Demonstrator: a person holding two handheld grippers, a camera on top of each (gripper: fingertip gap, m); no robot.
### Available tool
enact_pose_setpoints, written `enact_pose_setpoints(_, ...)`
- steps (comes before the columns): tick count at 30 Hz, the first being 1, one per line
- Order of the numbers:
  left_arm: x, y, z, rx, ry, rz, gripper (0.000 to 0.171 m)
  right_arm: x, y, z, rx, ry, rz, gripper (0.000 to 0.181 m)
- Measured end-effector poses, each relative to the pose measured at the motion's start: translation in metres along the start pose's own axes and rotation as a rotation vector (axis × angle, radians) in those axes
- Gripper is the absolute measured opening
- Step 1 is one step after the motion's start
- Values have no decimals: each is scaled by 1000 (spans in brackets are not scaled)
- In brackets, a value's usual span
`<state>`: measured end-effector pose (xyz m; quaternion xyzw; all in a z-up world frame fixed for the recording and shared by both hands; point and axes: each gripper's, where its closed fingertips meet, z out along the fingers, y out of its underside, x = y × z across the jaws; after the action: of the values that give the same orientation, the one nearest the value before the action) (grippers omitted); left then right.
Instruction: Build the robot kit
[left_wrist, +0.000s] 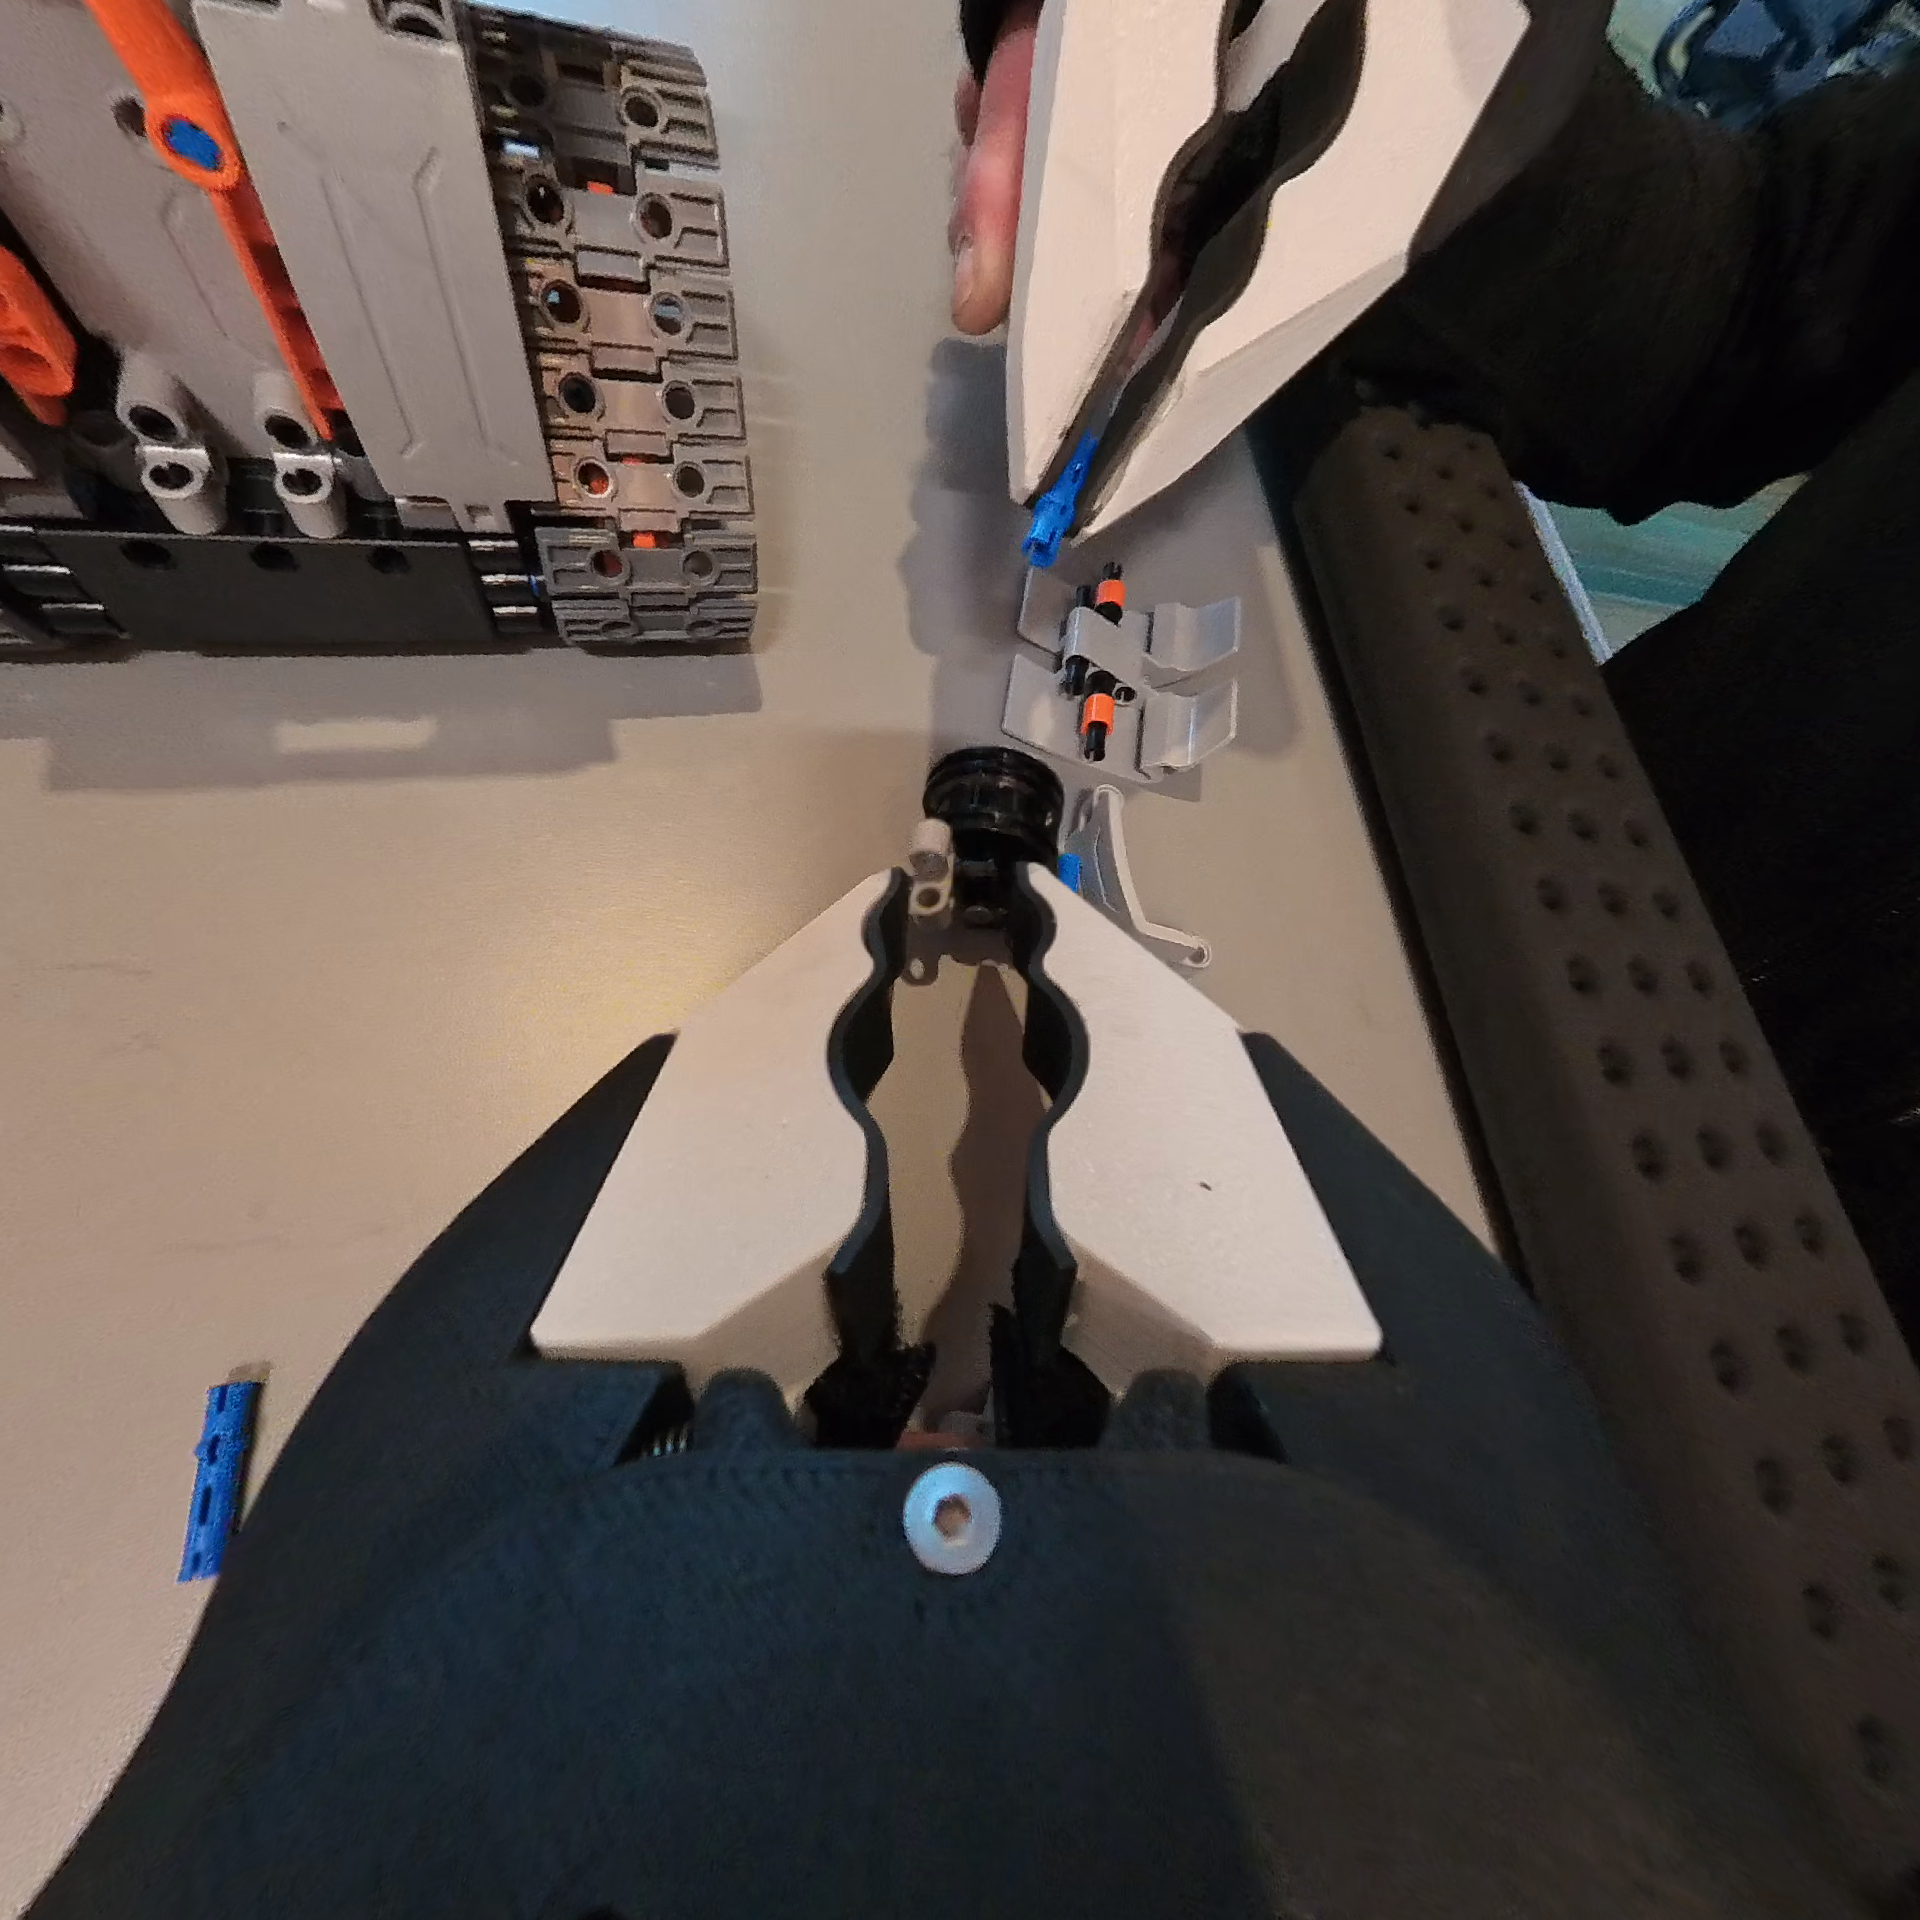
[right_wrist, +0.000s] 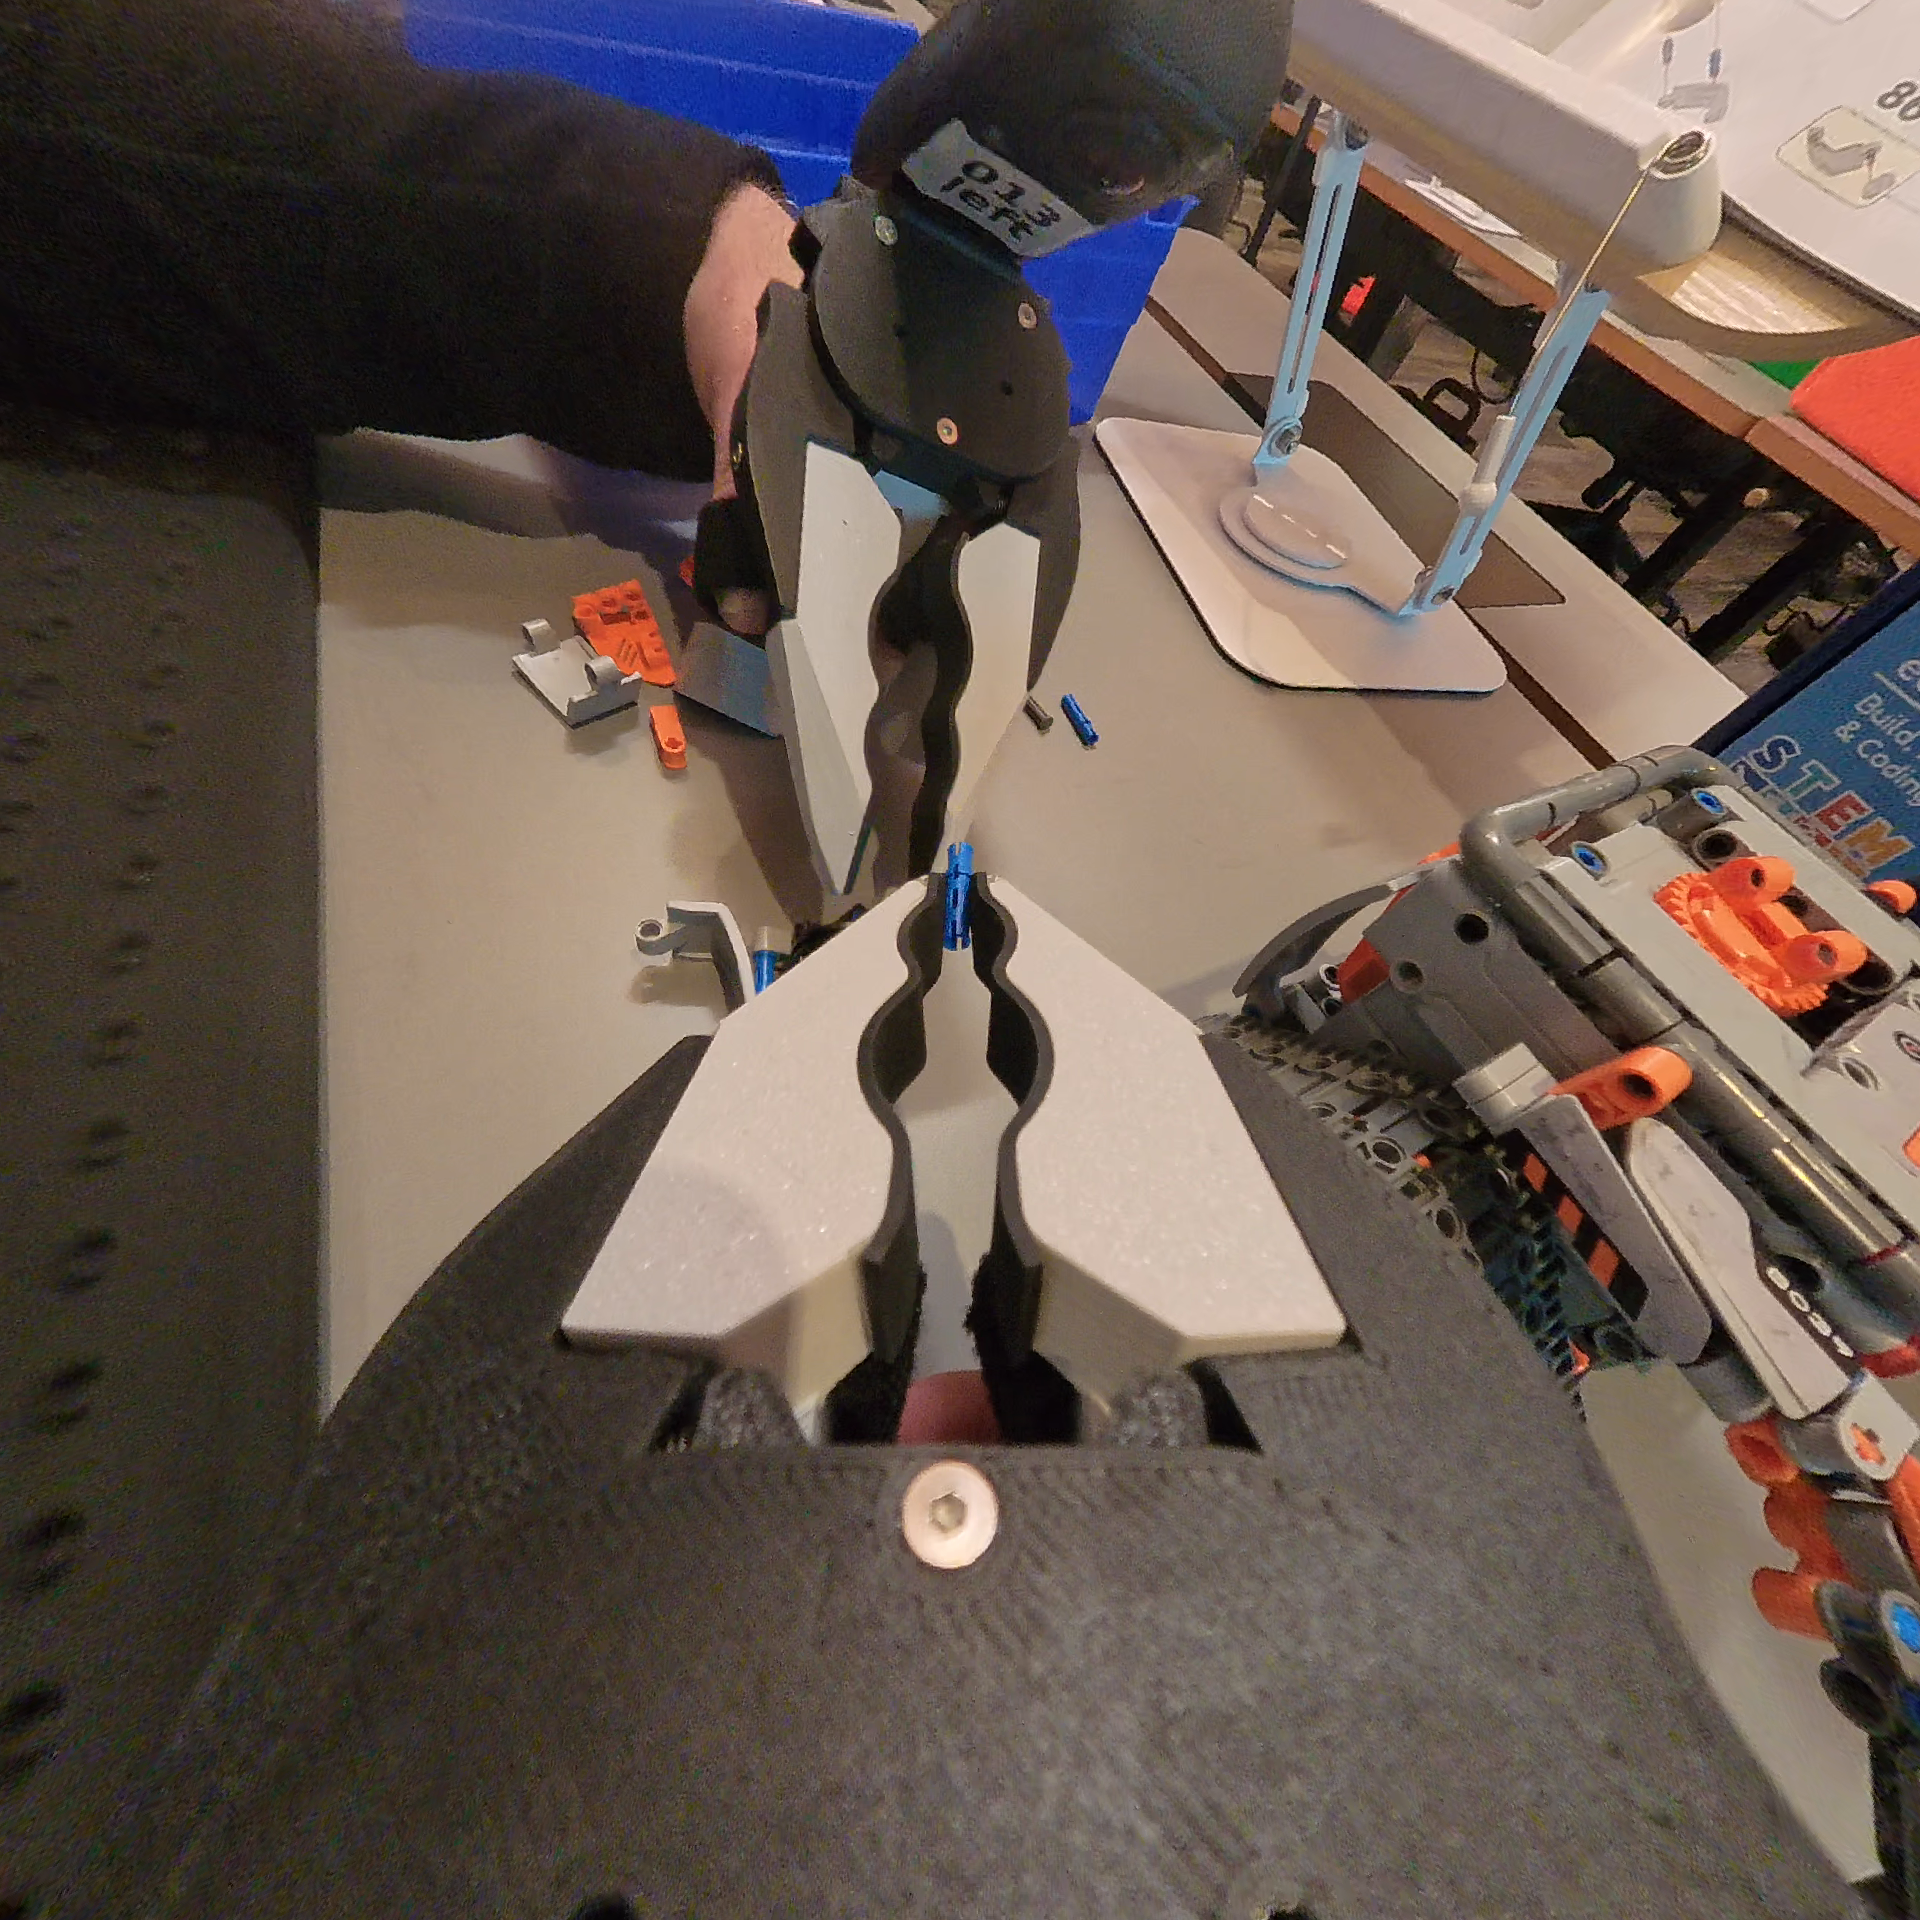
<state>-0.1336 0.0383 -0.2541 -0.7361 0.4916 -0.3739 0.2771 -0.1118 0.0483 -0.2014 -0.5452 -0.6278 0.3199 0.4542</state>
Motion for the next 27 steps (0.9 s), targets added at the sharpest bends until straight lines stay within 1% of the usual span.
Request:
enact_pose_setpoints(5,-5,3,-2,-18,-30,17,11,0,-1,0,1,-1,-2,2)
enact_pose_setpoints(8,-12,6,0,-34,-64,26,12,0,0,0,1,-1,0,2)
enact_pose_setpoints(14,-12,-3,-1,7,-40,20,15,0,1,0,-4,-4,5,2)
enact_pose_setpoints(22,-7,2,5,-18,4,41,6,0,1,0,-4,-5,7,2)
enact_pose_setpoints(27,-4,4,8,-39,8,64,6,0,1,0,-1,-6,8,2)
